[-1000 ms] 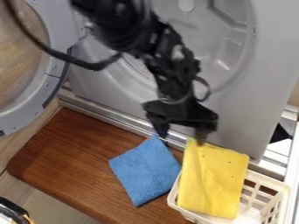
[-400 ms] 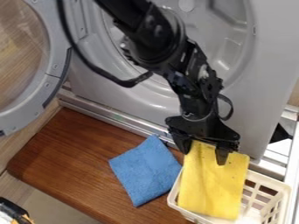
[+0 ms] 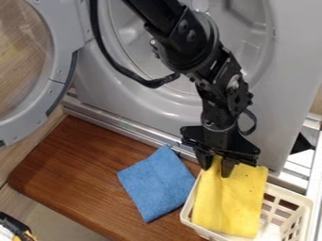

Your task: Pick up the yellow cloth and place it on top of the blue cloth

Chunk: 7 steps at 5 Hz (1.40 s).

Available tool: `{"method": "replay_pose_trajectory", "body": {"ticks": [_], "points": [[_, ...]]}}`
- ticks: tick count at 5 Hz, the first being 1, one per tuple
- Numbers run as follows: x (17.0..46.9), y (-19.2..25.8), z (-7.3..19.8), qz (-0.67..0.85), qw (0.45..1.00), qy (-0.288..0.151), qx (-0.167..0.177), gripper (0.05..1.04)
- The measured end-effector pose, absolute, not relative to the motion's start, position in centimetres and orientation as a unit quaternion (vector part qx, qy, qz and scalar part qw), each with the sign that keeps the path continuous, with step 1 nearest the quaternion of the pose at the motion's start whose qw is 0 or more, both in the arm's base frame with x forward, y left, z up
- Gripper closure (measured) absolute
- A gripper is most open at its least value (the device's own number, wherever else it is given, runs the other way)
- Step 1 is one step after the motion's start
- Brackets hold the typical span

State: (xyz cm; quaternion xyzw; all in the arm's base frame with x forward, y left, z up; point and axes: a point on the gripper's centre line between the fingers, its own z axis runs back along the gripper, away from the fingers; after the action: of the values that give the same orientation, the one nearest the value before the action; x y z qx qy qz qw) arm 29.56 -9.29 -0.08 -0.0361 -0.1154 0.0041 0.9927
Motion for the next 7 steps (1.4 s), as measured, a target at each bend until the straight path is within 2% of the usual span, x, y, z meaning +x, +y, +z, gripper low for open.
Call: {"method": "replay_pose_trajectory", "body": {"ticks": [1,2,4,5,6,7], "points": [[29.5,-9.4,-0.1,0.003,0.993,-0.111,-0.040,0.945],[29.6,-9.5,0.0,-0.002,0.993,-0.109,-0.043,1.023],[30.8,-10.5,1.3,-0.042,0.991,-0.113,-0.050,1.029],[31.3,-11.5,2.9,-0.070,0.988,-0.132,-0.047,1.029],[31.5,-11.2,5.9,-0.066,0.984,-0.161,-0.041,1.029],[30.9,-9.0,8.8,-0.028,0.979,-0.199,-0.031,1.029]]}}
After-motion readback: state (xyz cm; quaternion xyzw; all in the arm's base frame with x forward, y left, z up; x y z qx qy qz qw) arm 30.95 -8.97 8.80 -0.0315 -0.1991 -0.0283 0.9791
